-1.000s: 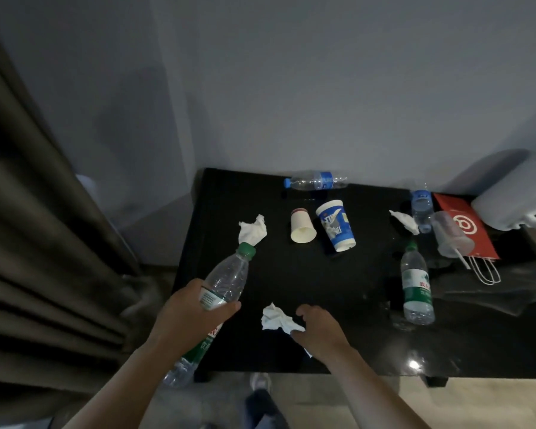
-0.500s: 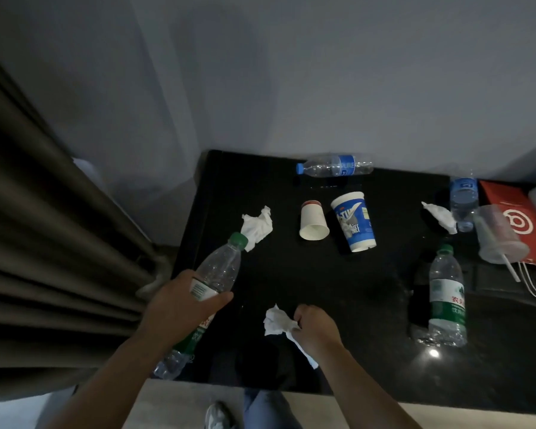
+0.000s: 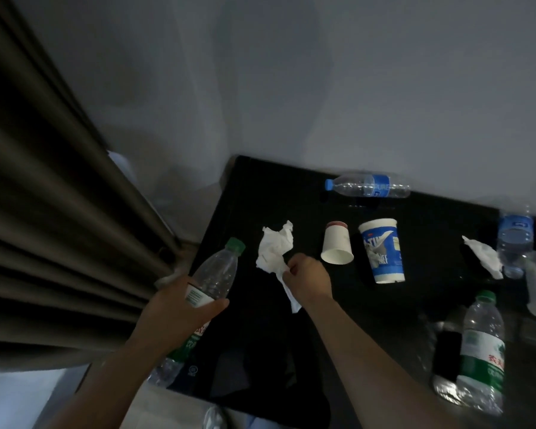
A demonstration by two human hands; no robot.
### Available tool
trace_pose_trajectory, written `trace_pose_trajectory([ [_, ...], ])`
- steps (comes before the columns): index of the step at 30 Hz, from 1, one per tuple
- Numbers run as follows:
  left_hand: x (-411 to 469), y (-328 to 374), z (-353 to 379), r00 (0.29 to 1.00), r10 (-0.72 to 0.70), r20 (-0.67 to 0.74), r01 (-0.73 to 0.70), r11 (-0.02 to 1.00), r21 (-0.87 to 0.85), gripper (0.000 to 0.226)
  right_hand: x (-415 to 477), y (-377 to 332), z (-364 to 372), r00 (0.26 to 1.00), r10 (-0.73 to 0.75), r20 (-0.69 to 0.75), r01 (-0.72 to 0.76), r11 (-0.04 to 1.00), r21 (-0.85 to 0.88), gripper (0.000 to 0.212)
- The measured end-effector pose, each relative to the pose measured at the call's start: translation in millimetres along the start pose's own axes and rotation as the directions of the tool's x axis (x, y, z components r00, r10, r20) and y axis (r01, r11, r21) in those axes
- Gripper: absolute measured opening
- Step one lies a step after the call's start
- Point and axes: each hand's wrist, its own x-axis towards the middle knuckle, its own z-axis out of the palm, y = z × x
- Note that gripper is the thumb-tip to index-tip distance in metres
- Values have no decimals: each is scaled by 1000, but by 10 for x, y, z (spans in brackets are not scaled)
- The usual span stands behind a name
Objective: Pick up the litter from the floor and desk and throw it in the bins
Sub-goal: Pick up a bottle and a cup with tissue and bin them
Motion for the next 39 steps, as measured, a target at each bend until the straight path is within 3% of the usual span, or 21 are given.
trace_pose_trajectory([
  [2,20,-32,-62,1000,-2,-21,3,999,50,46,156,-96,38,999,-19,-47,18,999,-27,23],
  [4,61,-55,-120,999,-14,-46,17,997,78,49,293,-184,107,998,-22,-57,18,998,-54,54],
  [6,104,-80,-164,998,-29,-64,34,997,71,54,398,-272,173,1000,-19,-9,19,998,-55,78],
  [8,129,-99,-193,996,-43,-73,48,997,68,59,493,-324,243,998,-36,54,41,995,-87,86],
  [12,152,-153,-211,992,-72,-106,77,996,44,66,621,-346,309,993,-40,114,62,979,-193,83],
  [16,187,-204,-191,987,-100,-125,112,990,87,74,698,-330,316,994,-50,94,69,975,-212,62],
  [23,262,-96,-176,994,-68,-81,73,995,62,59,652,-123,252,996,-70,47,73,994,-83,30],
  [28,316,37,-93,998,-40,-51,42,998,47,51,458,122,204,999,-33,-16,34,999,41,26],
  [31,316,141,-49,1000,-25,-11,25,1000,14,55,263,297,153,998,21,-55,-21,1000,16,32],
  [35,303,293,10,1000,6,11,-6,1000,-5,55,77,472,161,993,93,-75,-107,971,-213,68],
  [39,296,366,43,999,34,28,-35,999,22,54,124,518,175,993,-13,-117,-24,952,-307,88],
])
